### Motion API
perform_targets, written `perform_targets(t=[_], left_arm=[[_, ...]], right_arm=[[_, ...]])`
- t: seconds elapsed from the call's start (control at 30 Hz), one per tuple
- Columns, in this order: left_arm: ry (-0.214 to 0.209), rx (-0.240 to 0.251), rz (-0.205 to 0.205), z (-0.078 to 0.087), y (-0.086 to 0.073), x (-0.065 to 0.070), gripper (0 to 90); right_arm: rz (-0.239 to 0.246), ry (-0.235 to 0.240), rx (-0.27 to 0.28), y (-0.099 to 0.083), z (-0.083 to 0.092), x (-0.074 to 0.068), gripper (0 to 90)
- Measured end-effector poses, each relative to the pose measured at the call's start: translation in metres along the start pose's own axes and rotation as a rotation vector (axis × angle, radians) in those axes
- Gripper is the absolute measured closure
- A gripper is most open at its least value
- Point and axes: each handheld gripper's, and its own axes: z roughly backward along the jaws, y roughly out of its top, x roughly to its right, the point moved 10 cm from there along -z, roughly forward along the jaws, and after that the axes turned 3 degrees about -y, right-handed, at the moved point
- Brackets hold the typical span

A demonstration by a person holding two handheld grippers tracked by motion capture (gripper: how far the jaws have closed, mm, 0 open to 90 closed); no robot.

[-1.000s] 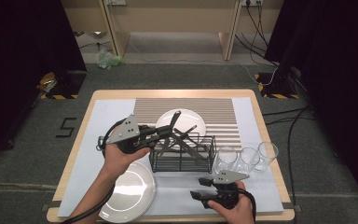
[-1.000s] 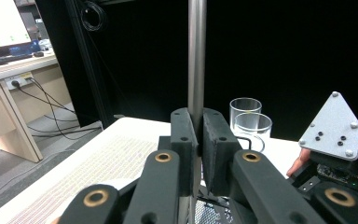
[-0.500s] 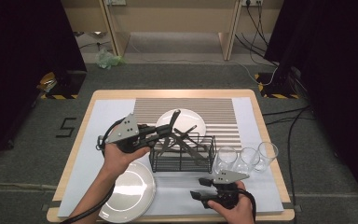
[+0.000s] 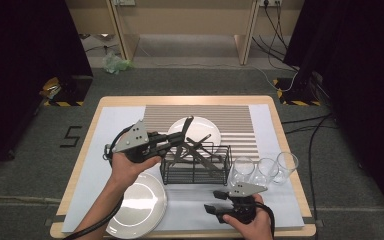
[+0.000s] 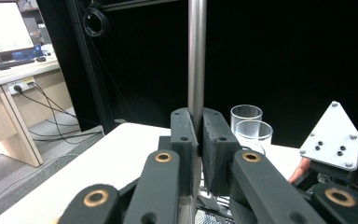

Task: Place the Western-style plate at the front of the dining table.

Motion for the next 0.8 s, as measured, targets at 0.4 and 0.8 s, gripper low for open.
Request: perform_targets(t=[0.4, 0.8], left_arm=[[0.001, 0.012, -0.003, 0.001, 0.006, -0.001, 83.5], [-0.002, 0.032, 0.0, 0.005, 0.014, 0.0, 83.5]], right_arm=[[0.005, -0.002, 0.005, 0.001, 0.0, 0.001, 39.4], [0.0, 0.0, 0.001, 0.0, -0.001, 0.0, 39.4]])
